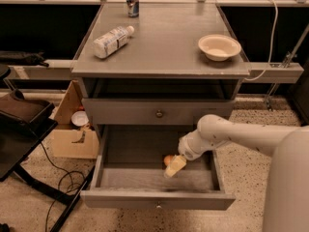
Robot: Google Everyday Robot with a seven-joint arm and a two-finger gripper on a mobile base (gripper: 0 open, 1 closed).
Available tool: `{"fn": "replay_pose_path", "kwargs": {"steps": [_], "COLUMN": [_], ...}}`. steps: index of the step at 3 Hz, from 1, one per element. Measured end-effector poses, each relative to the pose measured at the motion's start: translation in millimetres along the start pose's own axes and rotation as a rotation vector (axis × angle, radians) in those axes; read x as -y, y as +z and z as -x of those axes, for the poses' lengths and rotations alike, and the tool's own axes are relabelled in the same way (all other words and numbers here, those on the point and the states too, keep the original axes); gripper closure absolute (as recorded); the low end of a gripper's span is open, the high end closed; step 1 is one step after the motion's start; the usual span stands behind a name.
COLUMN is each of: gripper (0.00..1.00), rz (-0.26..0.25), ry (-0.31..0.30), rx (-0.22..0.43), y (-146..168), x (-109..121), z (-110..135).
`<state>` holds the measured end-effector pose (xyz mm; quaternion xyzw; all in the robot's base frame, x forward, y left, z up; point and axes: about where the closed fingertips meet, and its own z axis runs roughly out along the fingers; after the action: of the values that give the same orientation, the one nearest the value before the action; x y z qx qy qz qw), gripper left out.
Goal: Place orange into middle drawer
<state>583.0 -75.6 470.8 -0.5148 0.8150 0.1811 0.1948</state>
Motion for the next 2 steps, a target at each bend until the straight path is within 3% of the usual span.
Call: {"fn": "replay_pose_path", "kwargs": {"steps": [1,2], "gripper": [0.0,0.0], "rz": [0.011,0.036], "ry": [-0.121,-0.177], "rx": [0.067,0.11], "y": [-61,-106], "x": [6,22], "z": [15,3]}}
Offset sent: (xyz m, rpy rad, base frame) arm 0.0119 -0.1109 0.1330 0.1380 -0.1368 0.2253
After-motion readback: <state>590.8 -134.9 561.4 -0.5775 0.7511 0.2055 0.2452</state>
